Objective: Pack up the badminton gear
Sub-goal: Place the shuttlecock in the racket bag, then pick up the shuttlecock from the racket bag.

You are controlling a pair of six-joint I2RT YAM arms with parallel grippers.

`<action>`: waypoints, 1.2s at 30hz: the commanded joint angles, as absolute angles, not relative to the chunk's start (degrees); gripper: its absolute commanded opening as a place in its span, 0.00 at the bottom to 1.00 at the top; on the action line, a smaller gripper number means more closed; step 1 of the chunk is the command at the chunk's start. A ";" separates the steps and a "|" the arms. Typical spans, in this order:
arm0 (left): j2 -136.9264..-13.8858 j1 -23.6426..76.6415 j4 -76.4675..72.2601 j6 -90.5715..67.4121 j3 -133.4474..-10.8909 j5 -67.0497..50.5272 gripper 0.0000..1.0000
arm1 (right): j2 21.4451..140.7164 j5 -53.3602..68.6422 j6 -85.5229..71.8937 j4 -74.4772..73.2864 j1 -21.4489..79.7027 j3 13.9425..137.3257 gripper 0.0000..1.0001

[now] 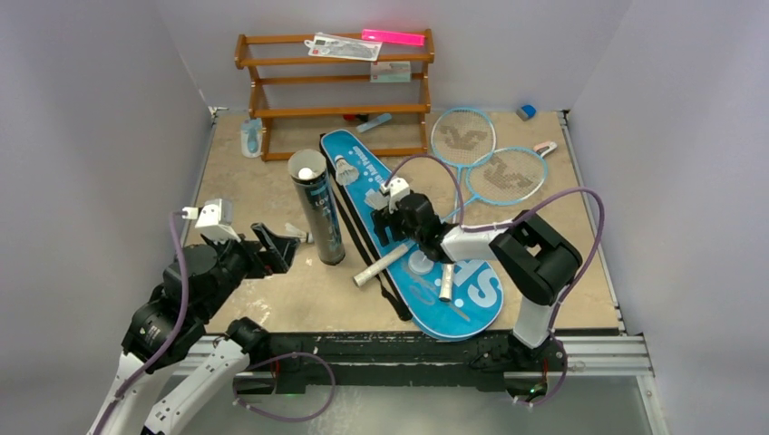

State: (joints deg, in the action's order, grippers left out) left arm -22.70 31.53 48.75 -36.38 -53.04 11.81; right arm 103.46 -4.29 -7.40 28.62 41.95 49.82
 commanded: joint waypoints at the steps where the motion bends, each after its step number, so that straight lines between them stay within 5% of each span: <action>1: -22.81 31.63 44.92 -36.47 -51.52 10.11 0.95 | 103.58 -9.99 -6.26 44.92 43.42 45.51 0.79; 9: -22.68 31.61 44.10 -37.69 -50.85 8.79 0.94 | 107.77 -10.99 -4.17 59.21 43.42 41.61 0.70; 24: -23.16 31.61 45.09 -36.60 -52.02 10.70 0.94 | 111.68 -10.64 -0.40 61.61 43.42 43.74 0.54; 36: -23.09 31.64 44.64 -34.23 -51.78 11.56 0.94 | 106.75 -9.97 -0.64 62.45 43.51 41.93 0.29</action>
State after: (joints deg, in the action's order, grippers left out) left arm -22.74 31.53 46.85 -36.25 -51.00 10.81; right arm 111.96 -9.50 -1.06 59.31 43.44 42.76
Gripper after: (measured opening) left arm 0.946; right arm 0.320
